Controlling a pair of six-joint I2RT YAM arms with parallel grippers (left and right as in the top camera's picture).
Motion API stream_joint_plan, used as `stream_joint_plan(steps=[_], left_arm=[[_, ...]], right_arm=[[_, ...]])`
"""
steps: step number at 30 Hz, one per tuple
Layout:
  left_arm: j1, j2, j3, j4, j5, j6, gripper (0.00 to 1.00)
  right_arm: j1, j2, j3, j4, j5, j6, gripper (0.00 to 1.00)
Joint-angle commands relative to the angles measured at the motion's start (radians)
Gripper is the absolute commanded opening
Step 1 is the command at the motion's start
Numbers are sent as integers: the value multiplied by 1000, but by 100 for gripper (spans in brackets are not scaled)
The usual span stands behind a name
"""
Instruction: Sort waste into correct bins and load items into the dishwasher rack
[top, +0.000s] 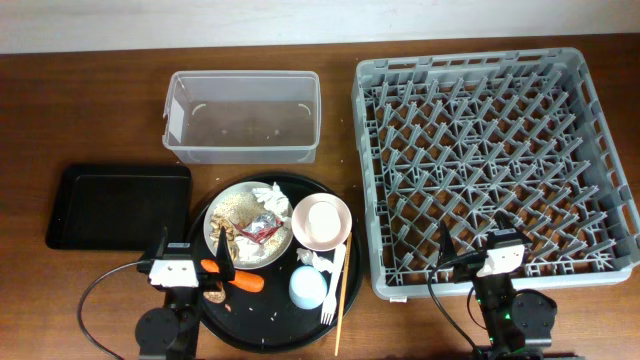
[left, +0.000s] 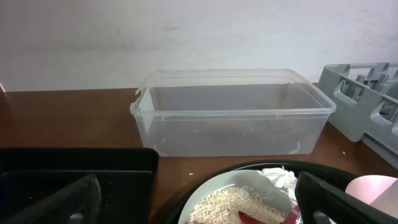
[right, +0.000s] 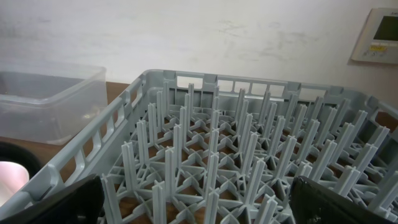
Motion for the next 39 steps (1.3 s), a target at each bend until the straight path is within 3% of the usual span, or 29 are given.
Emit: stream_joint_plan(steps=[1,30,33,36,39], left_arm=[[6,-6,-3,-4,18,13,99],[6,-6,-3,-3,19,12,99],[6,-5,2,-14,56,-43,99],[6,21,50,-64,104,-127,99],[6,90,159,-229,127,-143,99]], right_arm=[[5,-6,-5,-5,5,-4,98],[5,-6,-5,10,-24,-2,98],[5,-6,-2,20,-51,188,98],[6,-6,61,-98,-90,245,98],[5,2,176,-248,-89,245,99]])
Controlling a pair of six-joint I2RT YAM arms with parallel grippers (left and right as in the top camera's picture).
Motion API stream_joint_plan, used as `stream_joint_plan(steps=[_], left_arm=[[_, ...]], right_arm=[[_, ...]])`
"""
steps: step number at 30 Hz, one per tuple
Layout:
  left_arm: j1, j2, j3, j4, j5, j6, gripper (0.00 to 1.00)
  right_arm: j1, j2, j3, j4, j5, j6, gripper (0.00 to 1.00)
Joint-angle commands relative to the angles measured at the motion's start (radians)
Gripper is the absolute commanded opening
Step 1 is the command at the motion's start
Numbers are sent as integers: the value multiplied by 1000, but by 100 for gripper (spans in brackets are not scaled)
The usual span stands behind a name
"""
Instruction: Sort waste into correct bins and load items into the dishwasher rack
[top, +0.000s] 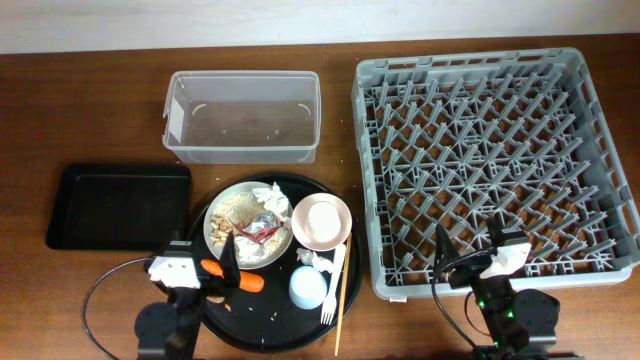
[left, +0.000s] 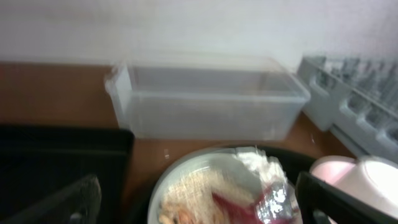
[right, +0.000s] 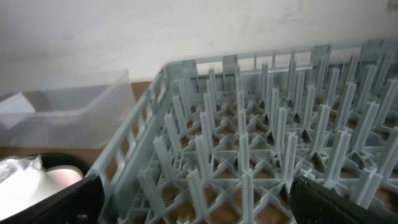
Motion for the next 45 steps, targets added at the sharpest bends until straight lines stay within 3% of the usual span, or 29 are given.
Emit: stream_joint_plan(steps=[1,6,16,21,25,32,33,34,35,36,37,40,45], left_arm=[[6,79,134,-118,46,-43,99],[6,340,403,-288,45,-43,99],[6,966,1011,-846,45,-42,99],[6,1091,1037,-850,82,-42,99],[3,1208,1037,-819,177,-43,99],[-30,1564,1037,-765,251,-45,99],[-54,1606,1037,-743,251,-45,96],[-68,1626,1037,-728,251,-45,82],[-80,1632,1037,-724,251,-45,57],[-89,1632,1037,-724,251,-45,21],[-92,1632,1037,-726,251,-45,3],[-92,1621,1102,-816,232,-45,1],[-92,1559,1399,-916,145,-42,1]], right_arm=[[6,10,130,-113,-24,32,98],[5,160,340,-333,-24,32,98],[5,819,815,-840,59,17,98],[5,980,870,-954,43,18,98],[5,980,870,-948,44,21,98],[5,980,870,-948,43,21,98],[5,980,870,-948,43,21,98],[5,980,870,-948,43,21,99],[5,980,870,-948,43,21,98],[5,980,870,-949,43,21,98],[5,980,870,-949,43,21,98],[5,980,870,-948,44,21,98],[5,980,870,-948,44,21,98]])
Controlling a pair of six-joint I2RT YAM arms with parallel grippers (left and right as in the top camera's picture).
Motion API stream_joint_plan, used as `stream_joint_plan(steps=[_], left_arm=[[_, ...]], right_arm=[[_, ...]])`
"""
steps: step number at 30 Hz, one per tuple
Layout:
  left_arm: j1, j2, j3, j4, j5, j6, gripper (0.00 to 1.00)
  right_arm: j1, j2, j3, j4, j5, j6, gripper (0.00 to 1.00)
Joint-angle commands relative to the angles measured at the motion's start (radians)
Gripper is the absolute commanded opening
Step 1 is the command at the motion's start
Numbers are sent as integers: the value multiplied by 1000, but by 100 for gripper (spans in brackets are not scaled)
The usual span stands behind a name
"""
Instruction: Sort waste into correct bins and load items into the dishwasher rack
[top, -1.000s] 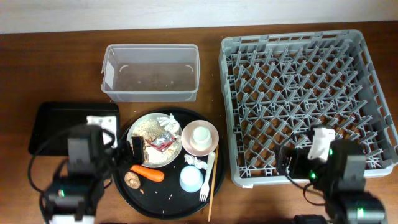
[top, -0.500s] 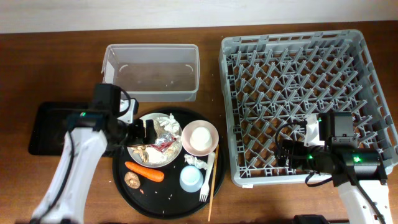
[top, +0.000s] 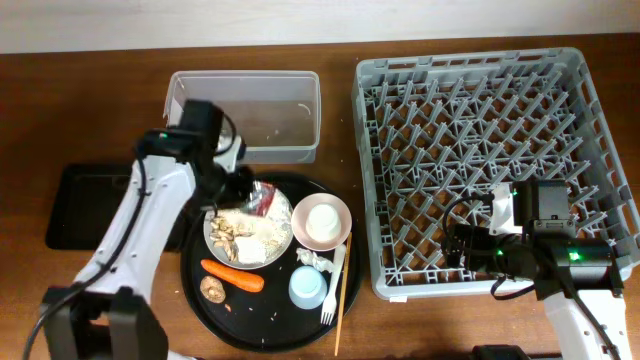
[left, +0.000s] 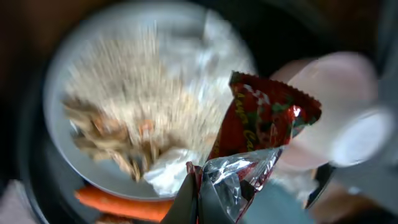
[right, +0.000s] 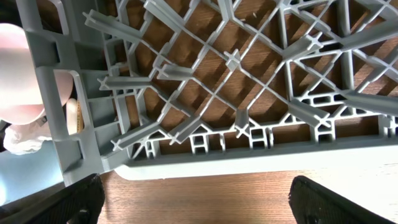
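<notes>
My left gripper (left: 198, 186) is shut on a red and silver wrapper (left: 261, 121), held just above the white plate (left: 106, 81) of rice and scraps. From overhead the left gripper (top: 250, 192) hangs over the plate's (top: 240, 243) far edge, wrapper (top: 263, 203) in it. A pink bowl (top: 322, 222), blue cup (top: 309, 287), fork (top: 333, 285), chopstick (top: 343, 300), carrot (top: 232, 276) and crumpled tissue (top: 318, 260) lie on the round black tray (top: 270, 335). My right gripper (right: 199, 205) is open, empty, over the grey rack's (top: 480, 150) front-left edge.
A clear plastic bin (top: 243, 115) stands behind the round tray. A black rectangular tray (top: 115, 205) lies to the left. The rack's front wall (right: 249, 152) sits right under the right gripper, with bare wood in front of it.
My left arm has gone from the table's front edge to the plate and is now shut on the wrapper. My right arm has risen and now points down at the rack's front edge.
Both arms first rested low at the front edge, grippers open, the wrapper lying on the plate. Then both had turned slightly. Now the left gripper holds the wrapper above the plate and the right hangs open over the rack's front edge.
</notes>
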Motion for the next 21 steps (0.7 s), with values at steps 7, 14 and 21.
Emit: stream_joint_plan(steps=[7,14,21], left_arm=[[-2,2,213,385,-153,5,1],[-2,89,214,342,28,2,99],[-55,69,102,33,58,2,99]], right_arm=[[5,-2,23,-1,10,-6,98],[5,-2,23,-8,10,-7,98],[5,21,23,-8,10,-6,98]])
